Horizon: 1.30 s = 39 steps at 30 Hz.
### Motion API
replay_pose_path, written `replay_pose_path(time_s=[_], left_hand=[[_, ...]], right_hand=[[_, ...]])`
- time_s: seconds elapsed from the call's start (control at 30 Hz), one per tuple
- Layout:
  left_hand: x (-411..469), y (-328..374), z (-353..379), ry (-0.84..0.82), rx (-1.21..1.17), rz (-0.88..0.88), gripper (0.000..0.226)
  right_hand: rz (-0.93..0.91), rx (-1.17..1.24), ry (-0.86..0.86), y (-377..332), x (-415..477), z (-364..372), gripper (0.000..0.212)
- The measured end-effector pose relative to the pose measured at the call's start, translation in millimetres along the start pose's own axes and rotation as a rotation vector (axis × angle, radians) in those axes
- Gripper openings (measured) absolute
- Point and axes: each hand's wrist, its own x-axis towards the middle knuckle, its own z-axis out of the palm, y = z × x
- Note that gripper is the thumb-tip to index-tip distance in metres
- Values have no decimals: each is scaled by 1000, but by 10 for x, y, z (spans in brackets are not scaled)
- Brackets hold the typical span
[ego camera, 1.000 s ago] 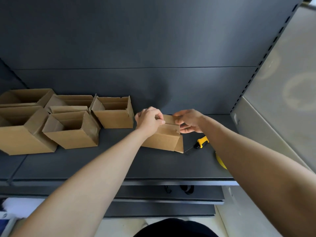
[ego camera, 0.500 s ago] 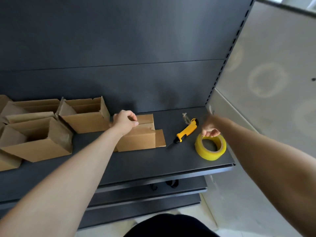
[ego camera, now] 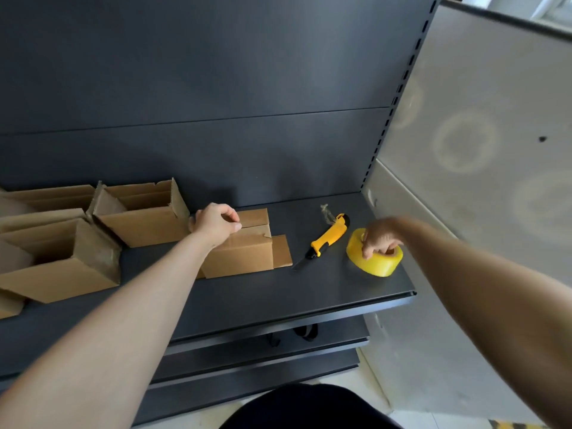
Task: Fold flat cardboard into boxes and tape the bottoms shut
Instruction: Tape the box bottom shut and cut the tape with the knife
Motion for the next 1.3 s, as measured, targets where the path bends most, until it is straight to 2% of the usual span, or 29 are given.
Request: replay_pose_path(time_s=[0.1,0.2,0.33,0.43,0.5,0.6,0.77,0.87,1.07,1.3], left_hand=[[-11,-12,0,10,-21,8,17],[-15,-26,3,28,-54,28,15],[-49,-70,6,38,-103,76,18],[-55,-147,-4,9,-151,139,22],[-52,-212,-7,9,-201,135,21],[-67,-269,-2,20,-290,128,28],[-169,-270,-172,-13,-715,25,26],[-189,-295,-214,-84,-704,-6,35],[-130,-259,-222,-157,-544,-7,34],[-35,-155,-307,-199,-482,-103,18]], right_hand=[[-81,150,-61,-88,-250,-392,46],[-244,297,-94,-430,-532,-611,30],[-457,361,-47,-1109,-805,-596,37],[-541,390,40,-1533,-898,-507,39],[-553,305,121,-1724,-919,-473,39],[-539,206,136,-1887,-913,-471,40],[-518,152,103,-2002,-892,-483,38],[-519,131,101,-2057,-889,-485,35],[-522,71,101,-2091,-900,-505,35],[-525,30,103,-2112,-903,-506,32]])
